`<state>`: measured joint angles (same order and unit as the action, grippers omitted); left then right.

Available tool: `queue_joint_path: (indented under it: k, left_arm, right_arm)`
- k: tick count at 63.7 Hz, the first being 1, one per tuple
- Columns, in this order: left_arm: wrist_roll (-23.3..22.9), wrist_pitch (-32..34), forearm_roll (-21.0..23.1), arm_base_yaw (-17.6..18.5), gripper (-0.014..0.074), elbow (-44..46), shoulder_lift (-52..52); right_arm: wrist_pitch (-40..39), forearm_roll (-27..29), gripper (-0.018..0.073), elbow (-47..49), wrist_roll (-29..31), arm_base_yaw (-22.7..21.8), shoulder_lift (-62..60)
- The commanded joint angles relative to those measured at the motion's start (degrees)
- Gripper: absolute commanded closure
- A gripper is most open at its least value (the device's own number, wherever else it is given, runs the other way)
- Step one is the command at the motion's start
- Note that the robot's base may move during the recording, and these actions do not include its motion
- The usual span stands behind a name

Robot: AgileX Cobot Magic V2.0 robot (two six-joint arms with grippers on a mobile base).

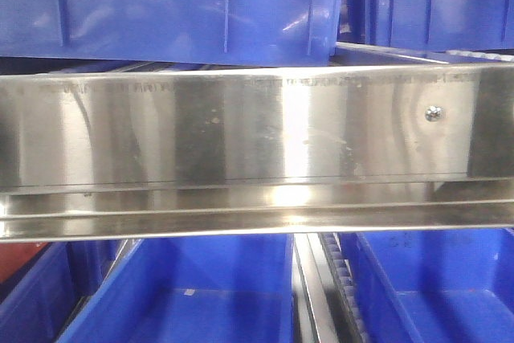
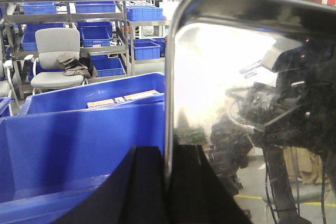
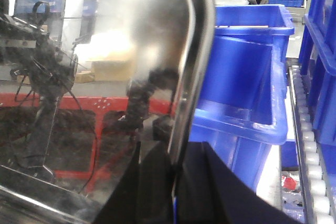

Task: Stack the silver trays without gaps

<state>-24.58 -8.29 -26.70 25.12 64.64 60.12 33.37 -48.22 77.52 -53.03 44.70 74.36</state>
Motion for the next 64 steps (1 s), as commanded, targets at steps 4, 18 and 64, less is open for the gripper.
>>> queue_joint_path:
  k: [4,18,64]
  left_arm:
    - [0.1,6.2,-0.8,1.5,0.0606,0.4,0.1]
    - [0.1,4.3,-1.0,1.5,0.0606,0.4,0.1]
    - [0.1,1.5,-1.0,1.5,0.0606,0.4,0.1]
  right_arm:
    - [-26.5,-1.3,0.0617,0.1,1.4,1.1,0.5]
    - [-27.9,-1.3,0.0617,0.1,1.4,1.1,0.5]
    - [-29.6,-1.3,0.0617,0.1,1.4,1.1,0.5]
